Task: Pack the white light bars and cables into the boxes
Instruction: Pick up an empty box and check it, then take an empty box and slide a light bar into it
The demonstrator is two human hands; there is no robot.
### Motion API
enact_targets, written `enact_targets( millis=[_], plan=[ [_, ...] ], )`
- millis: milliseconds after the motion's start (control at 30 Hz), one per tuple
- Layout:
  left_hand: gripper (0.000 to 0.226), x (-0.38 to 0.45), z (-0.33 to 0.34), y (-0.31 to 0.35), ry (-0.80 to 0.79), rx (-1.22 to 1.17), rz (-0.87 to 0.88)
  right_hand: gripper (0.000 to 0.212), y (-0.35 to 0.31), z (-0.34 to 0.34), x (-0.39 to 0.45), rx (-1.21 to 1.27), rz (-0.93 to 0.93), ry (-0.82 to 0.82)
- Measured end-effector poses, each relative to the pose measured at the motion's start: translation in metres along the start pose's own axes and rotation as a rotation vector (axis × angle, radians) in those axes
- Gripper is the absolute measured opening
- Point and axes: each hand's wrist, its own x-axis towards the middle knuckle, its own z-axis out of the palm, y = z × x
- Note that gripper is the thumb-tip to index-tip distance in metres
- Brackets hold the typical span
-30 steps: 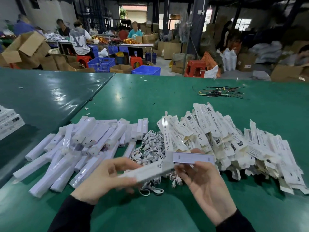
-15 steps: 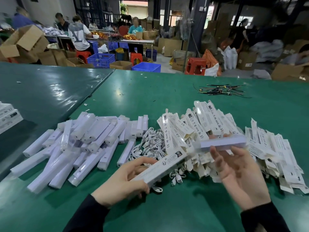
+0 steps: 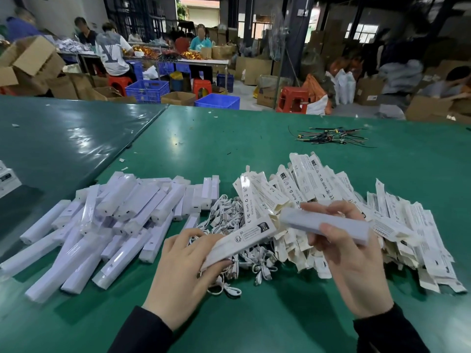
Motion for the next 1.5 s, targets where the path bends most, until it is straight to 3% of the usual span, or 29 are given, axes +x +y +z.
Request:
enact_targets(
  millis=[100, 200, 367, 400, 467, 633, 1000, 1167, 1333, 1500],
  plan=[
    [0.033, 0.0, -0.002, -0.001, -0.012, 0.011, 0.005, 0.015, -0.001, -0.007, 0.003, 0.148, 0.137, -0.028],
    [0.035, 0.001, -0.004, 0.002, -0.033, 0.012, 0.017, 0.017, -0.002, -0.011, 0.003, 0.251, 0.267, -0.057],
    [0.043, 0.001, -0.007, 0.004, -0.109, 0.009, 0.001, 0.015, -0.004, -0.009, 0.004, 0.466, 0.109, -0.053],
    [0.044, 0.001, -0.007, 0.004, -0.118, 0.024, 0.001, 0.023, -0.004, -0.008, 0.004, 0.512, 0.06, -0.085],
    [0.045, 0.001, -0.008, 0.006, -0.139, 0.044, 0.01, 0.034, -0.001, -0.002, 0.004, 0.477, 0.006, -0.13],
    [0.043, 0.001, -0.005, 0.008, -0.177, 0.062, 0.041, 0.019, 0.01, 0.008, 0.002, 0.254, -0.02, -0.13],
    [0.035, 0.0, -0.005, 0.01, -0.154, 0.044, 0.073, 0.025, 0.009, -0.004, 0.002, 0.346, 0.244, 0.001],
    [0.028, 0.0, -0.003, 0.005, -0.131, 0.034, 0.14, 0.002, 0.012, -0.009, 0.002, 0.348, 0.266, -0.002],
    [0.029, 0.0, -0.004, 0.003, -0.129, 0.043, 0.161, 0.019, 0.018, -0.014, 0.006, 0.3, 0.265, -0.016],
    [0.03, -0.001, -0.006, 0.0, -0.139, 0.015, 0.115, 0.017, 0.018, -0.02, 0.007, 0.206, 0.226, -0.108]
  ],
)
